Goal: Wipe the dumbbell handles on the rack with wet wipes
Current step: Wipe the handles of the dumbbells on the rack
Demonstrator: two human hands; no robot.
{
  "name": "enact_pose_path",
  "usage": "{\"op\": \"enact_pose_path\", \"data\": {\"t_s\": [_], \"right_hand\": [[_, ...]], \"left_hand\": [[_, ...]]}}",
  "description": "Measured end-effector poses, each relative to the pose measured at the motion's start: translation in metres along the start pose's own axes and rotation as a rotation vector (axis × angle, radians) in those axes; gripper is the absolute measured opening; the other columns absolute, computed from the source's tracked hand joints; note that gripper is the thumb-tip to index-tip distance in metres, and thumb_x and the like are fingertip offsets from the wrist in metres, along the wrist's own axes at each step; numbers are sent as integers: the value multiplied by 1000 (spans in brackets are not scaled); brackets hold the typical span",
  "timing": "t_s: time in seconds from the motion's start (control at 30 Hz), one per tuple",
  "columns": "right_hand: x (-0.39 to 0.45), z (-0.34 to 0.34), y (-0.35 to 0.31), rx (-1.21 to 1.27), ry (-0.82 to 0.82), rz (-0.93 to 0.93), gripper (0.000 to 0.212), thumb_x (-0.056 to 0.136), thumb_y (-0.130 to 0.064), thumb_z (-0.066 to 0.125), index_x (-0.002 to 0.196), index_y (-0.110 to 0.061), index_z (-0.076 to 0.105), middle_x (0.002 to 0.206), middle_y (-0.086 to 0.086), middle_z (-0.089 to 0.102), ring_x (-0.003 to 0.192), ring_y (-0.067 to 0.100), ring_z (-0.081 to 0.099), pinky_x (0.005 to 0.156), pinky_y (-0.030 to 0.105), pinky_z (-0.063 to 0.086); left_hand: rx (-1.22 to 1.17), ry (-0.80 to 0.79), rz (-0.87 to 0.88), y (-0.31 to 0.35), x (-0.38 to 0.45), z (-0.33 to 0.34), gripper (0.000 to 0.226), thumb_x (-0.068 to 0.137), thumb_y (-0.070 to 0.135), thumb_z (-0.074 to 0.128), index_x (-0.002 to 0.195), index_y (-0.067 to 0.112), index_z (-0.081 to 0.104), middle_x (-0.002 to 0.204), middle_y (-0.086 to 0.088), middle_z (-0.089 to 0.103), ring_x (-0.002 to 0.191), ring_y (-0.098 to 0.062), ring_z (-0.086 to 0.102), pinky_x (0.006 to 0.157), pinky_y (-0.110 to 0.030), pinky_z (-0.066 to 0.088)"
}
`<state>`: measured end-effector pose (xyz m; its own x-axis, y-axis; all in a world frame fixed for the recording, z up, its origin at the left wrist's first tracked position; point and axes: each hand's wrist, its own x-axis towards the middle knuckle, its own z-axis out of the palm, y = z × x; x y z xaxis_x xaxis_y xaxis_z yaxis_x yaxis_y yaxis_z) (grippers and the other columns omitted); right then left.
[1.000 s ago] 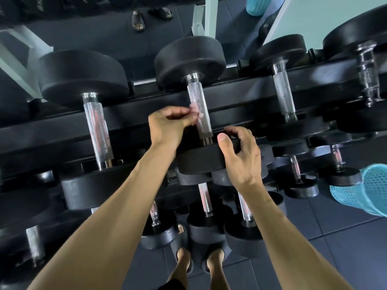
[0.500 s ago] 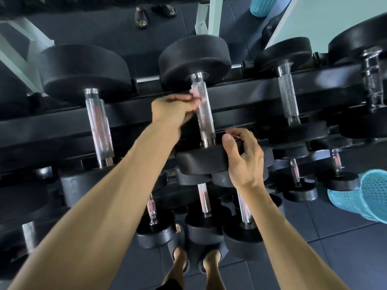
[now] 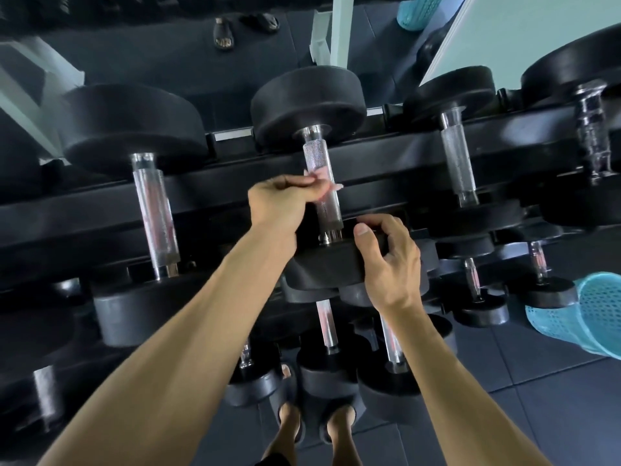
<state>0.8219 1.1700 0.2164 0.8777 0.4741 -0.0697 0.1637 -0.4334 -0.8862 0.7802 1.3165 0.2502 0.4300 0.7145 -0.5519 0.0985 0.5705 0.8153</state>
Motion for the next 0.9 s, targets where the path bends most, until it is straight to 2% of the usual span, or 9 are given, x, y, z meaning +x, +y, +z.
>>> {"op": "enact_pose_path", "data": {"t_s": [0.1, 0.17, 0.27, 0.33, 0.47, 0.57, 0.67, 0.77, 0.9], "right_hand": [[0, 0, 0, 5, -13, 6, 50, 78, -64, 43, 100, -25, 68, 101, -12, 65, 100, 9, 59, 86, 22, 45], [0, 0, 1, 5, -15, 12, 51, 78, -63, 43, 101, -25, 68, 102, -12, 65, 101, 10, 59, 86, 23, 45], [-1, 0, 1, 19, -16, 13, 50, 79, -64, 44, 99, -25, 68, 99, -12, 64, 100, 10, 59, 86, 27, 47], [-1, -1, 0, 19, -18, 3, 49, 79, -63, 44, 97, -24, 68, 98, -12, 64, 98, 10, 59, 86, 28, 47], [0, -1, 0, 16, -19, -8, 48, 79, -63, 44, 97, -25, 67, 99, -11, 64, 99, 8, 58, 86, 24, 45], [0, -1, 0, 18, -10, -3, 50, 77, -63, 44, 102, -25, 67, 103, -13, 64, 102, 7, 58, 87, 19, 43], [0, -1, 0, 12, -18, 13, 50, 76, -64, 44, 104, -28, 64, 105, -14, 63, 103, 7, 58, 88, 22, 43], [-1, -2, -1, 10, -23, 7, 50, 77, -65, 44, 103, -27, 64, 105, -13, 64, 103, 9, 59, 89, 29, 46], [-1, -2, -1, 9, -15, -1, 51, 77, -64, 44, 102, -25, 65, 103, -13, 64, 102, 9, 59, 90, 28, 47]], "left_hand": [[-101, 120, 41, 22, 27, 18, 30, 69, -15, 81, 62, 5, 60, 61, -14, 70, 63, -28, 74, 79, -34, 61], [-147, 164, 52, 31, 39, 25, 30, 68, -16, 81, 61, 5, 61, 61, -14, 70, 66, -29, 75, 82, -34, 61], [-6, 81, 17, 15, 22, 11, 29, 65, -14, 83, 65, 8, 63, 70, -10, 75, 75, -26, 76, 96, -38, 55], [100, 17, -18, -1, 1, -1, 29, 65, -12, 83, 67, 8, 62, 75, -6, 76, 78, -22, 76, 96, -39, 55], [81, -24, 30, 8, 3, 3, 28, 69, -15, 80, 68, 4, 59, 70, -12, 74, 68, -27, 75, 84, -37, 61], [87, 93, 116, 30, 24, 20, 24, 71, -10, 83, 68, 4, 63, 57, -6, 71, 58, -18, 73, 69, -22, 59], [143, 147, 197, 26, 25, 21, 23, 69, -1, 87, 65, 9, 67, 66, -9, 74, 67, -19, 75, 82, -26, 59], [308, 30, 166, 7, 4, 4, 23, 67, 1, 89, 68, 9, 68, 70, -1, 75, 68, -12, 75, 77, -19, 56], [374, -15, 211, 13, 7, 4, 17, 72, 1, 86, 71, 4, 70, 70, -7, 75, 68, -18, 75, 85, -36, 60]]}}
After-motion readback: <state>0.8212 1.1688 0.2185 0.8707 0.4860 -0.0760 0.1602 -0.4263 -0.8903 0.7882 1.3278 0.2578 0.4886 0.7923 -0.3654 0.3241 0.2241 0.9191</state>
